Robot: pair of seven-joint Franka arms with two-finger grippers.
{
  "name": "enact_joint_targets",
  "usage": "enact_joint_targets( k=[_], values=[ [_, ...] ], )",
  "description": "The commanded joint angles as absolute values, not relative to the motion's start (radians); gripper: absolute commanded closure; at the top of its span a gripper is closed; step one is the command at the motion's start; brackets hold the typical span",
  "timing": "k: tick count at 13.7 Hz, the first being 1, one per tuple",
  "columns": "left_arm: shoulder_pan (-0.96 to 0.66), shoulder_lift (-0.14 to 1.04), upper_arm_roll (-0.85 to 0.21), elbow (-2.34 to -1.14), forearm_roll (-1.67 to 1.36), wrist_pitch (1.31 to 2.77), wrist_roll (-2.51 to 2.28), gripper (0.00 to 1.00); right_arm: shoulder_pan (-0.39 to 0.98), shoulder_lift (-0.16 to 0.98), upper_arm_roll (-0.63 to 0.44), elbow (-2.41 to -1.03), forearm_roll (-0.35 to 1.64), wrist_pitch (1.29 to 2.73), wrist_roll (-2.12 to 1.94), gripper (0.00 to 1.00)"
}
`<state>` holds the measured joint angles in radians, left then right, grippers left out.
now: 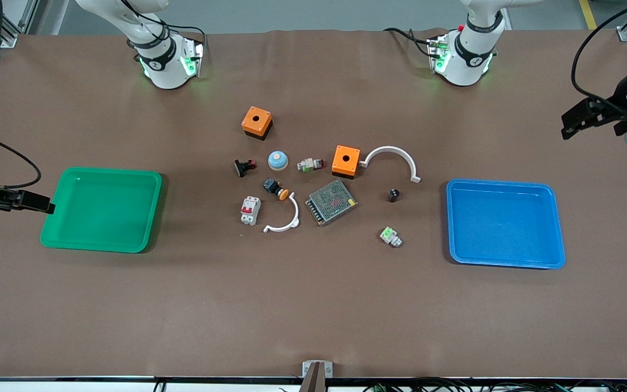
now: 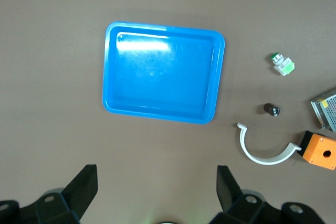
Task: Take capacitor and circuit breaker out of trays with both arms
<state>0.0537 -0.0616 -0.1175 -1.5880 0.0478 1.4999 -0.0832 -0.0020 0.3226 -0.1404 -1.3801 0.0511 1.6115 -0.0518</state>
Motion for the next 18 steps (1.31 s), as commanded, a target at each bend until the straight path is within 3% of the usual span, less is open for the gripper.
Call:
enact_joint_targets(
  k=[1,6,14,18],
  values=[
    [0.043,-0.162,-0.107,-1.689,0.026,1.514,-0.064,0.0,-0.02,0.305,-0.117,-1.379,0.055,1.566,-0.054,0.0],
    [0.043,-0.163,-0.135,-1.689,0.012,1.516,-0.081,0.0,-0.021,0.236,-0.118,-1.423,0.054,1.543,-0.055,0.0],
    [0.043,-0.17,-0.137,-1.683,0.012,1.52,-0.078,0.0,-0.02,0.019,-0.112,-1.684,0.041,1.652,-0.058,0.0],
    [0.051,-0.181,-0.133,-1.686,0.012,1.502,-0.06,0.0,-0.02,-0.024,-0.112,-1.698,0.038,1.646,-0.064,0.0]
  ],
)
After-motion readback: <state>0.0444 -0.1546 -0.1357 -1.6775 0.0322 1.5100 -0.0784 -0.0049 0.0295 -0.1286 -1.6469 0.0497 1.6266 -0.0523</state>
